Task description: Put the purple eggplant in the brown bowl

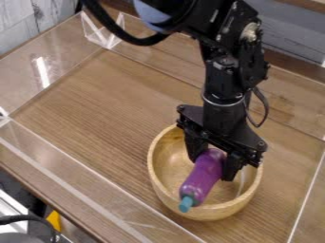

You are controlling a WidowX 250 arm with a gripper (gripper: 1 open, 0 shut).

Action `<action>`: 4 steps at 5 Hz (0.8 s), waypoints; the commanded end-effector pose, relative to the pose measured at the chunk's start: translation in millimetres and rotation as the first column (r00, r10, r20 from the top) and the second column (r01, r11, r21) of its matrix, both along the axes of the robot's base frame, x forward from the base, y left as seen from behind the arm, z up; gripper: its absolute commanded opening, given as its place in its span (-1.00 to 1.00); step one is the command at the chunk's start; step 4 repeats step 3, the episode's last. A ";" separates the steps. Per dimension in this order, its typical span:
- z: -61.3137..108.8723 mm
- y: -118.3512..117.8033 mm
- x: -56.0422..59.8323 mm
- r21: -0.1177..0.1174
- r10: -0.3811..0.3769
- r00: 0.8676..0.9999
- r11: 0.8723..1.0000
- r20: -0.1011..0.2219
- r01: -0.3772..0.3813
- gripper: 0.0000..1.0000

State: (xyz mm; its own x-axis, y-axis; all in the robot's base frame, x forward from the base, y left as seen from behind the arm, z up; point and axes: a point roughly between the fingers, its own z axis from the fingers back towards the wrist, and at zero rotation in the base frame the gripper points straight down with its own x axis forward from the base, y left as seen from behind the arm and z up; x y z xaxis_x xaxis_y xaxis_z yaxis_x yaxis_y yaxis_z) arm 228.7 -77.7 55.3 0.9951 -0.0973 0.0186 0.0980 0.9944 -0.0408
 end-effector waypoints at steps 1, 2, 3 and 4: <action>13.8 -5.7 10.1 -0.019 0.002 0.998 1.000 0.056 -0.001 -1.00; 14.5 -5.8 10.0 -0.020 0.004 0.998 1.000 0.057 -0.003 -1.00; 15.1 -5.8 10.1 -0.021 0.006 0.998 1.000 0.058 -0.005 -1.00; 15.1 -5.8 10.1 -0.021 0.006 0.998 1.000 0.058 -0.005 -1.00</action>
